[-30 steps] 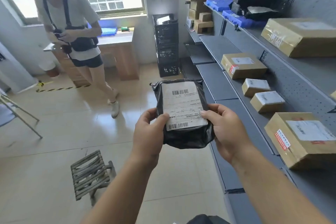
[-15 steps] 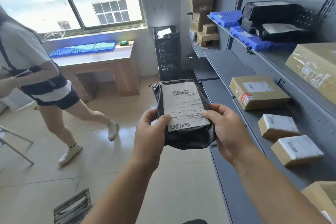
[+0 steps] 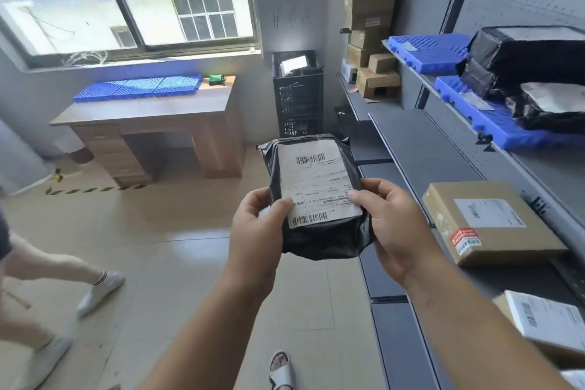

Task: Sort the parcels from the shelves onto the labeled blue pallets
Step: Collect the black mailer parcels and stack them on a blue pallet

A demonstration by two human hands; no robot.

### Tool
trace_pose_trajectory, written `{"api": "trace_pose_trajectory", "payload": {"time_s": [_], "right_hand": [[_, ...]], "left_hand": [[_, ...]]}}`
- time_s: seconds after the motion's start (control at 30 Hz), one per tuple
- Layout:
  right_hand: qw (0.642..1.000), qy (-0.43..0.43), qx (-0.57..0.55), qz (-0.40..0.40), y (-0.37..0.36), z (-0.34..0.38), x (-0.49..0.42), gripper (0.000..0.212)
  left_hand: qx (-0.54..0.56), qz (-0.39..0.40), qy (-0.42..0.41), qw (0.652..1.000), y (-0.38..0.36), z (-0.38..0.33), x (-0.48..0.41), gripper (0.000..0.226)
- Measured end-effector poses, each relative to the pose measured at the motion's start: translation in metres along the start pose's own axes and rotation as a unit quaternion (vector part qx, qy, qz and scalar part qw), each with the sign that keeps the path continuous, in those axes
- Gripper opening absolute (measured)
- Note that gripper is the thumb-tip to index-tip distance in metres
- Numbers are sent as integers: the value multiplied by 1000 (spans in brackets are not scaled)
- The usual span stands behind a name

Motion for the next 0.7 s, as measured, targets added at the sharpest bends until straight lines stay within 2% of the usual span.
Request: {"api": "trace_pose_trajectory", "payload": {"time_s": [0.37,0.7], "right_hand": [[997,3,-6,-75,-40,28,-176,18],[995,4,-33,-92,-25,52,-296,13]], "left_hand": [[0,58,22,998,-58,-23,-199,13],[-4,77,47,996,-139,-17,-315,13]]}}
Point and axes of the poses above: each hand's wrist, its own x-axis away from the middle knuckle, its own y-axis out of the back of the hand, z = x × y, the point moved 10 cm from there along -x, towards the middle knuckle, and after that the axes turned 7 degrees about x, right-handed, at the moved point
